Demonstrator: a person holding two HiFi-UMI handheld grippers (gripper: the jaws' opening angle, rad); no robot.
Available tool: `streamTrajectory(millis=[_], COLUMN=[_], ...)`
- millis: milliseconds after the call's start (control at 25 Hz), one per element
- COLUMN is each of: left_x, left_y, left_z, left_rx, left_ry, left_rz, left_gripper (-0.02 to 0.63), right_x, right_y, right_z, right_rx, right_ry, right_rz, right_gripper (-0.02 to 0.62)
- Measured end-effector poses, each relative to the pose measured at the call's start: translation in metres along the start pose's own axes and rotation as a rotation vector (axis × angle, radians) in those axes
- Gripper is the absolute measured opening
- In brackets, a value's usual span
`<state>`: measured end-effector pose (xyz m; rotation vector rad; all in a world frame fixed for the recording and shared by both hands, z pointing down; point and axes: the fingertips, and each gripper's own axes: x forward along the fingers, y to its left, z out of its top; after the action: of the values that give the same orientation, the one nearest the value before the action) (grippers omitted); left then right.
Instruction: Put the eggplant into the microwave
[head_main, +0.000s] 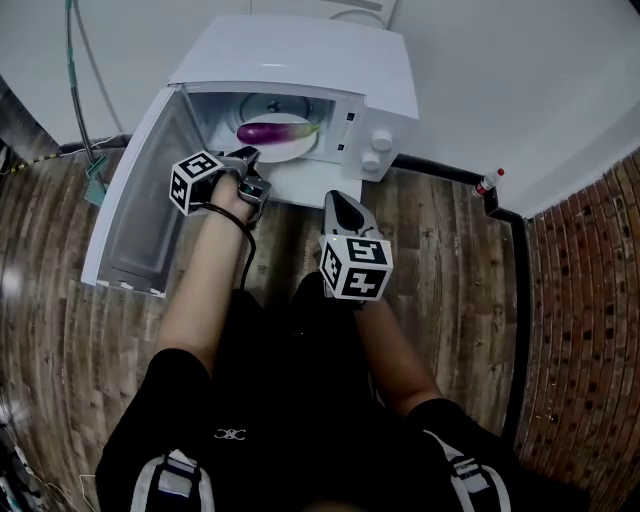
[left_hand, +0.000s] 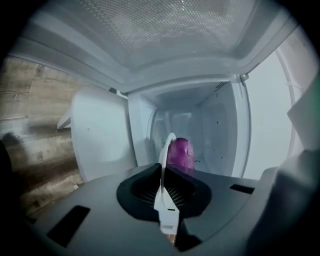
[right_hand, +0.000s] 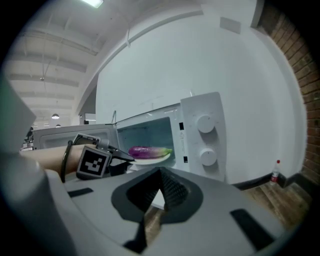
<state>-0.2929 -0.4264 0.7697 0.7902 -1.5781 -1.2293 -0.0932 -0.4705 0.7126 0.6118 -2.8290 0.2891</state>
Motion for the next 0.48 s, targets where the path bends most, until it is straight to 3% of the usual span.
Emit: streamTrajectory(millis=[240,480], left_x=[0.033,0.061], left_y=[-0.016,-0.023], left_z=[0.015,0.023], left_rx=[-0.001,0.083], left_ry=[-0.039,-0.046], left_rz=[0.003,0.052], left_gripper=[0.018,0.018], right_x=[-0.014,-0.022], right_y=[-0.026,-0.042], right_z=[-0.017,-0.029], right_rx=[0.058,0.053], right_ry=[0.036,0.063], right_rz=[-0.019,-0.043], right_gripper=[0.006,0.006])
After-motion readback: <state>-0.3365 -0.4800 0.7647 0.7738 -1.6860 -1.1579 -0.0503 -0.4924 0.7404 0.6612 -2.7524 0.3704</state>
